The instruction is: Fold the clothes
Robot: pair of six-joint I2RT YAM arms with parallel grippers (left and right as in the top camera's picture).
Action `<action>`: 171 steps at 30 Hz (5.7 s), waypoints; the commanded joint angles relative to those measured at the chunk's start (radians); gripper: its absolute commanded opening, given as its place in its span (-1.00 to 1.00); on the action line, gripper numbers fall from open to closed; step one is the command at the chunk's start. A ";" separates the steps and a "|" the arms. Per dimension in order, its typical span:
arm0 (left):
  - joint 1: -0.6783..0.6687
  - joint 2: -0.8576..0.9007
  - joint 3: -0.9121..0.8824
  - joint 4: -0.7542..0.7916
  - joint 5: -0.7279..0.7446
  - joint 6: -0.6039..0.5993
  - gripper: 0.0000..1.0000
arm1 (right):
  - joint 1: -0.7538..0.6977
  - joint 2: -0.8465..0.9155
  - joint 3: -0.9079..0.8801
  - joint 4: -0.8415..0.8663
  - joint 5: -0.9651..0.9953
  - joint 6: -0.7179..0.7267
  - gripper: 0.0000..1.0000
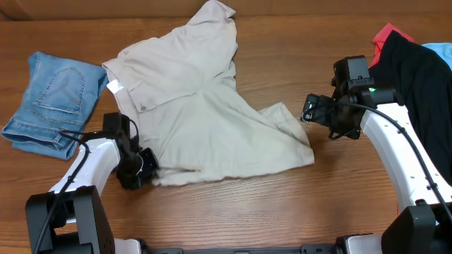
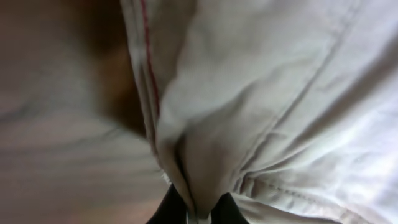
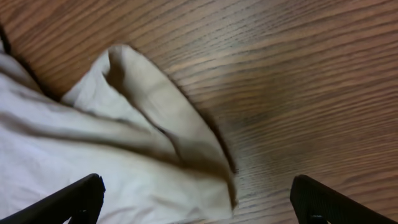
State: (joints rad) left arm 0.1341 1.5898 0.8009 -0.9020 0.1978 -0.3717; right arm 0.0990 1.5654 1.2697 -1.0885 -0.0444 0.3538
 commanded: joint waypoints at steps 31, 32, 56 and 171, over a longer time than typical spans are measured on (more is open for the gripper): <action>0.114 0.005 -0.013 0.018 -0.196 -0.081 -0.56 | 0.227 0.029 -0.312 0.369 -0.235 -0.204 0.64; 0.114 0.005 -0.013 0.017 -0.196 -0.081 -0.56 | 0.235 0.038 -0.313 0.380 -0.221 -0.193 0.63; 0.116 0.005 -0.013 0.019 -0.290 -0.078 -0.63 | 0.078 0.129 -0.141 0.299 -0.085 -0.069 -0.92; -0.102 0.385 0.460 0.391 -0.105 0.129 0.88 | 0.170 0.313 0.282 0.422 0.128 -0.115 0.18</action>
State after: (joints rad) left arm 0.0277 1.9678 1.2518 -0.5053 0.1047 -0.2577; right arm 0.3428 1.8679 1.5497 -0.6453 -0.0162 0.0956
